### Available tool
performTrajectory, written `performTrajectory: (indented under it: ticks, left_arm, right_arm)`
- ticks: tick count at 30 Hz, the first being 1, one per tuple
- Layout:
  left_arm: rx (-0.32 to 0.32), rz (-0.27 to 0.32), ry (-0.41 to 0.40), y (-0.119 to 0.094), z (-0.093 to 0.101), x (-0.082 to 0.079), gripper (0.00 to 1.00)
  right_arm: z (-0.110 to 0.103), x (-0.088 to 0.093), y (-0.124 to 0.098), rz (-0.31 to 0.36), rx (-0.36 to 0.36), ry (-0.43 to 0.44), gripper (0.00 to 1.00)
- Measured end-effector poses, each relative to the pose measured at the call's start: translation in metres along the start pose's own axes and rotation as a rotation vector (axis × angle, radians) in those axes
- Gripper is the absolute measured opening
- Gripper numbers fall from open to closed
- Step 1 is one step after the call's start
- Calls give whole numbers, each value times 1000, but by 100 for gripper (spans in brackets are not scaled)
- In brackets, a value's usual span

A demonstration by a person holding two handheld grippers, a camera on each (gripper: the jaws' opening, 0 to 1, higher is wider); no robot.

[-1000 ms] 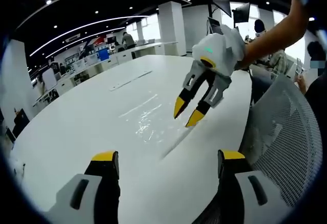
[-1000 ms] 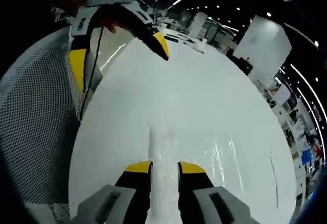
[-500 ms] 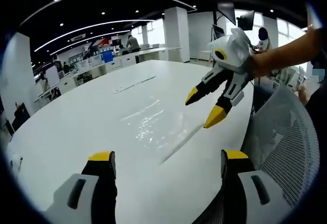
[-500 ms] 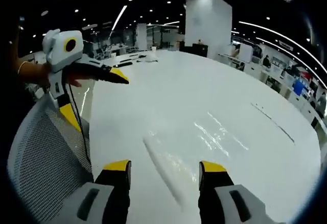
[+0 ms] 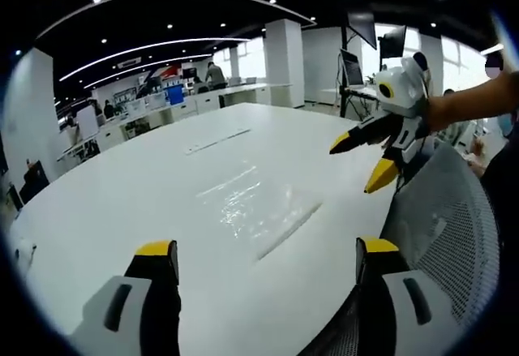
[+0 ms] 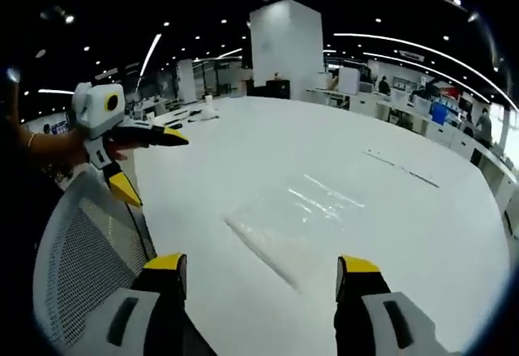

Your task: Open the resealable bag by pulling the two sides of the seal apart until the entire bag opening is separated and visibly accessible.

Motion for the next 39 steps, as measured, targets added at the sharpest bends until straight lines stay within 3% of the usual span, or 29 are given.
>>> performTrajectory:
  ticks: [4,17,39]
  left_arm:
    - [13,-5,53,-7,5,-1,92]
    - [-27,8,8,-22,6,3,94]
    - [-27,6,3,-32,12,5,94]
  right_arm:
    - [-2,4,-7,26,13,56,75]
    - [-26,1,-13,77,19,89,75]
    - [-35,13,-26,79,44,125,75]
Point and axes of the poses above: the point that each gripper's makers call its tool centre point, and the gripper's own axes: y roughly forward along the fingers, z roughly to its right, x roughly out of its underside, the point moved 5 cm from there along -y, roughly backward along the fingers, and after that the axes turned 1 degree about z, right-handed, at the moved point
